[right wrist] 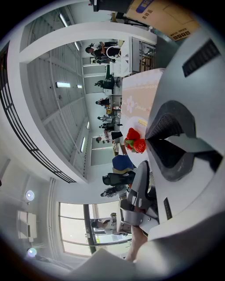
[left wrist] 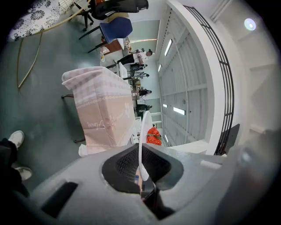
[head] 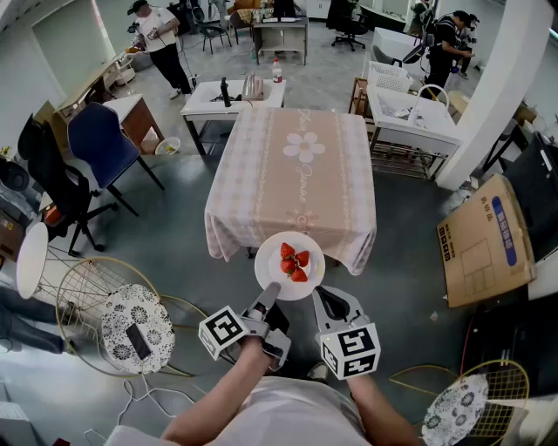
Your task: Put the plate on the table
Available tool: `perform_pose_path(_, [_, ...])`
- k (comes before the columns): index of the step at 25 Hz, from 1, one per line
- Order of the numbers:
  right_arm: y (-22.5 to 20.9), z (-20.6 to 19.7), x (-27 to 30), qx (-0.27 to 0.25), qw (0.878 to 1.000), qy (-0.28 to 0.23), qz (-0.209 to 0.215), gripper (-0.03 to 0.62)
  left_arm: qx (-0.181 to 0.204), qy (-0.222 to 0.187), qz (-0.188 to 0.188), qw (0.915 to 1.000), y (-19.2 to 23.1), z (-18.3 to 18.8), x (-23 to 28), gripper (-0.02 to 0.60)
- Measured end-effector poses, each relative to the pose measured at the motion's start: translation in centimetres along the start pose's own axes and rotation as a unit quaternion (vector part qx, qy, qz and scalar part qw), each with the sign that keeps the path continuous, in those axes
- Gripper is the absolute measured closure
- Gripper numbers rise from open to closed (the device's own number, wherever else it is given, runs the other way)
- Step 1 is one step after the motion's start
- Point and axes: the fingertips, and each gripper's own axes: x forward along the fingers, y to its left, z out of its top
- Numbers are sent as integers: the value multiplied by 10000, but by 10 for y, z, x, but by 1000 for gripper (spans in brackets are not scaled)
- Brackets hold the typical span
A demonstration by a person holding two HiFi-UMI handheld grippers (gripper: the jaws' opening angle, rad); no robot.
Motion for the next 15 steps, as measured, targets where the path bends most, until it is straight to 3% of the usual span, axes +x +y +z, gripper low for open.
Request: perform_pose_path(15, [29, 2, 37, 36, 9996, 240, -110, 589, -271, 45, -15, 9996, 15, 46, -7, 566])
